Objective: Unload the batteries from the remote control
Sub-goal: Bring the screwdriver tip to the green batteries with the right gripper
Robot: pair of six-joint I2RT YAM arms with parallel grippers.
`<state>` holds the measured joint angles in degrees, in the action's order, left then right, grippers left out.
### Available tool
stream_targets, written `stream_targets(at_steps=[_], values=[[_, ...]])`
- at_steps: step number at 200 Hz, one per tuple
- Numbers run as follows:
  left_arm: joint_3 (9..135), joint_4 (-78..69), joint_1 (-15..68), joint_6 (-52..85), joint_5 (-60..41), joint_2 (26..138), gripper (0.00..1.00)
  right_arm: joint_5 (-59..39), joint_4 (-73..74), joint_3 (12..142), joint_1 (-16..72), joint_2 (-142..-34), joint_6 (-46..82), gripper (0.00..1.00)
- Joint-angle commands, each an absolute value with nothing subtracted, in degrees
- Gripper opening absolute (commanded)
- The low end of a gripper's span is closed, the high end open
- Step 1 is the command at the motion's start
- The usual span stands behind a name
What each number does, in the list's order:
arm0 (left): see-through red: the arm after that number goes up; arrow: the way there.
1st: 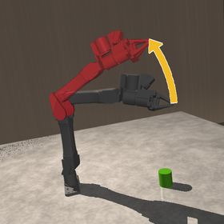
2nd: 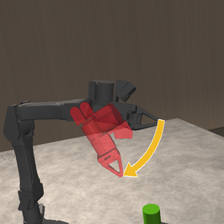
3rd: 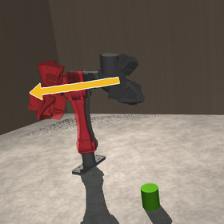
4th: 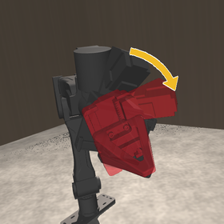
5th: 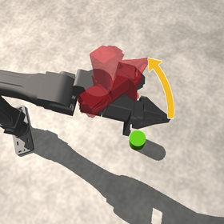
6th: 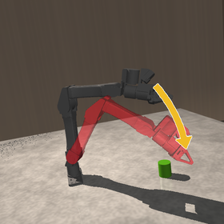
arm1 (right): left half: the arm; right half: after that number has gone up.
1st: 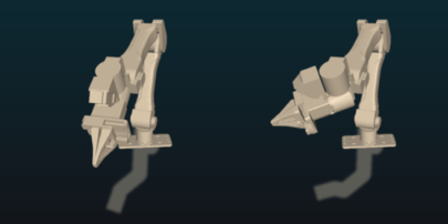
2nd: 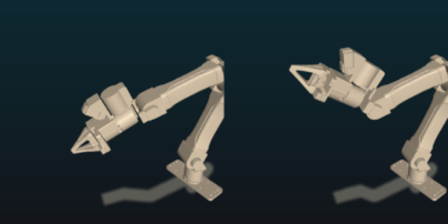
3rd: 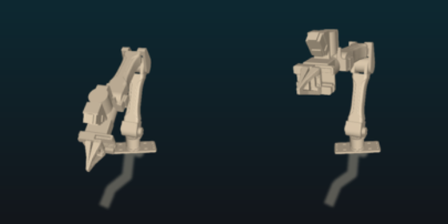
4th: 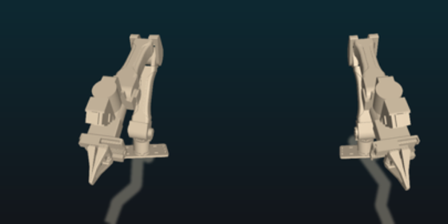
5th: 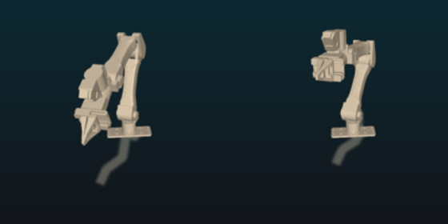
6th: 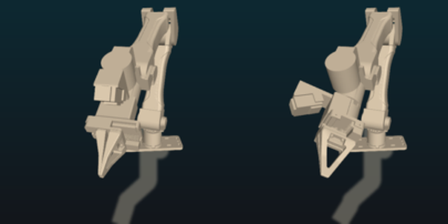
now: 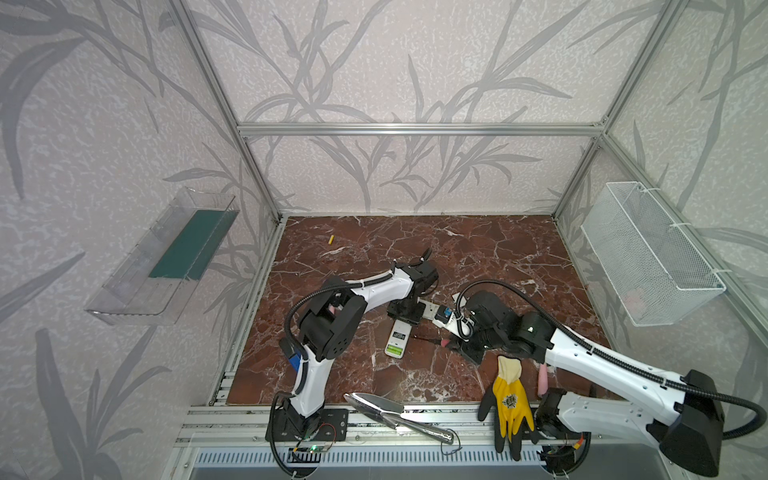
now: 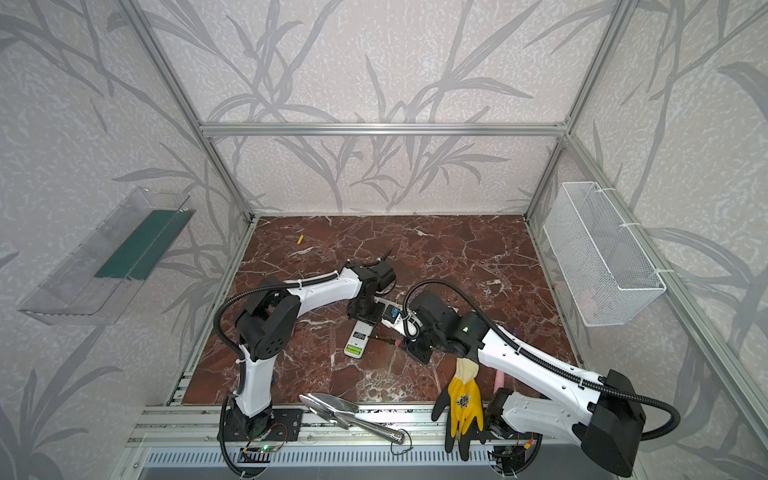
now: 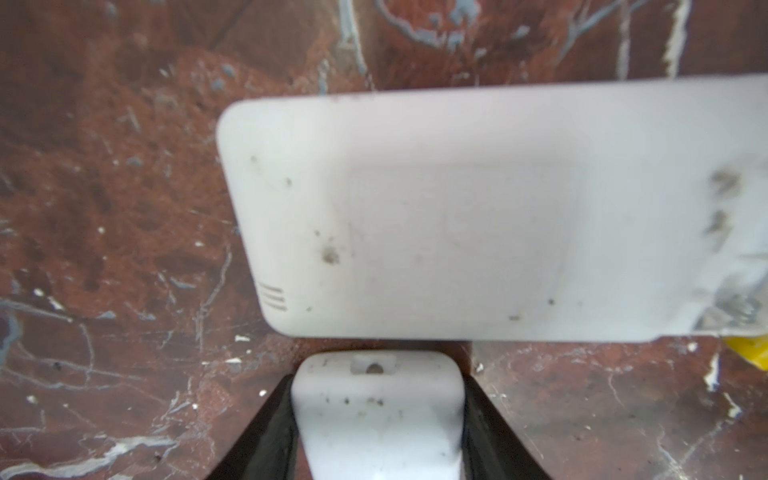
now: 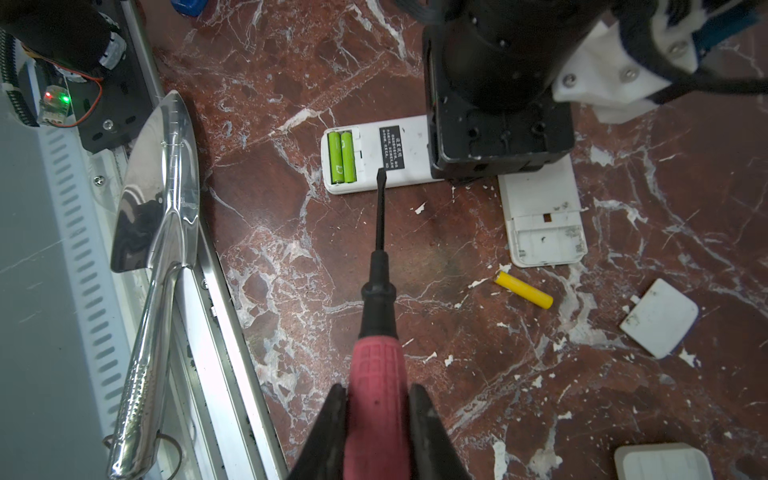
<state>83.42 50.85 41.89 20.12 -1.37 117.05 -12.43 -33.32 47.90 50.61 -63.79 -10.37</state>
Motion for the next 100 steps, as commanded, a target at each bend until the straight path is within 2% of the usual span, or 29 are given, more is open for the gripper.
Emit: stream_targets(at_steps=[1, 53, 87, 100], values=[[83.8, 52.5, 41.4, 18.5, 0.9, 118.7, 0.44, -11.1, -34.7, 50.6, 52.9, -64.6, -12.6, 0.00], [82.5, 51.4, 41.6, 19.7, 0.3, 118.3, 0.38, -5.7, -41.7, 57.8, 56.8, -72.8, -15.1, 0.00], [81.0, 49.8, 41.6, 20.5, -0.9, 117.2, 0.55, -4.6, -46.5, 63.3, 58.3, -77.2, -16.8, 0.00], [80.6, 49.2, 41.6, 20.8, -1.9, 117.0, 0.56, -3.9, -48.1, 65.1, 58.3, -78.5, -17.1, 0.00]])
